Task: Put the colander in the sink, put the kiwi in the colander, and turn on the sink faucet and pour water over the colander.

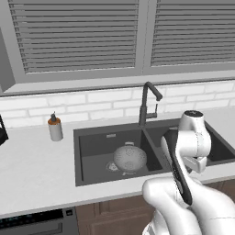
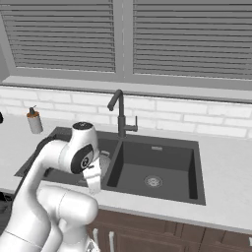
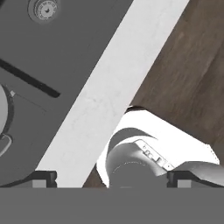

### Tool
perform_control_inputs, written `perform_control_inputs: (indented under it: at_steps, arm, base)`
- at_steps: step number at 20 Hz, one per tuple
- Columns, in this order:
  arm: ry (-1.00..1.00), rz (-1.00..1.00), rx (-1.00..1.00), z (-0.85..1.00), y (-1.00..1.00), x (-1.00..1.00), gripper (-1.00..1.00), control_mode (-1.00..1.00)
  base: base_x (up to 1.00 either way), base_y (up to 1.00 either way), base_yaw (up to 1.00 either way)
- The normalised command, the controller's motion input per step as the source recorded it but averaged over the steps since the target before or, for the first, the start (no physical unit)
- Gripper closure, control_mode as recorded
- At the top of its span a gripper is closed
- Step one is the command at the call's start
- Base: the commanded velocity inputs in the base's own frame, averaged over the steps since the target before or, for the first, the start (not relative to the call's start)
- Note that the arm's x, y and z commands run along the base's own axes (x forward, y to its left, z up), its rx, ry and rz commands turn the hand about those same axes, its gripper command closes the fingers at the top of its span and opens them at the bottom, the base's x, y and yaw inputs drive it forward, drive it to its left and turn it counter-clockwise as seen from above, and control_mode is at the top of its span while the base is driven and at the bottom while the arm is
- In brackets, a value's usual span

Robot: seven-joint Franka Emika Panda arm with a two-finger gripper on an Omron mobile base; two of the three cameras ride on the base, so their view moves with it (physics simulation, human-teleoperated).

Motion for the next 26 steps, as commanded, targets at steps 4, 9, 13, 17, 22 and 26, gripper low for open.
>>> perform_control_inputs:
  at_steps: [4,9,13,17,22,26]
  arm:
    - [0.0,0.28,0.0,0.06,-0.84,0.0,-1.0,-1.0]
    - [0.0,0.22,0.0,0.08,-0.89,-0.03,-1.0,-1.0]
    - [0.0,0.16,0.0,0.08,-0.96,-0.18,-1.0,-1.0]
    - [0.0,0.08,0.0,0.02,-1.0,-0.09,-1.0,-1.0]
    - [0.0,0.03,0.0,0.0,-0.98,0.0,-1.0,-1.0]
    - [0.0,0.01,0.0,0.0,-0.88,0.07,-1.0,-1.0]
  base:
    - [0.0,0.0,0.0]
    - [0.0,0.0,0.0]
    - [0.0,0.0,0.0]
    - [0.0,0.0,0.0]
    - [0.0,0.0,0.0]
    - [0.0,0.0,0.0]
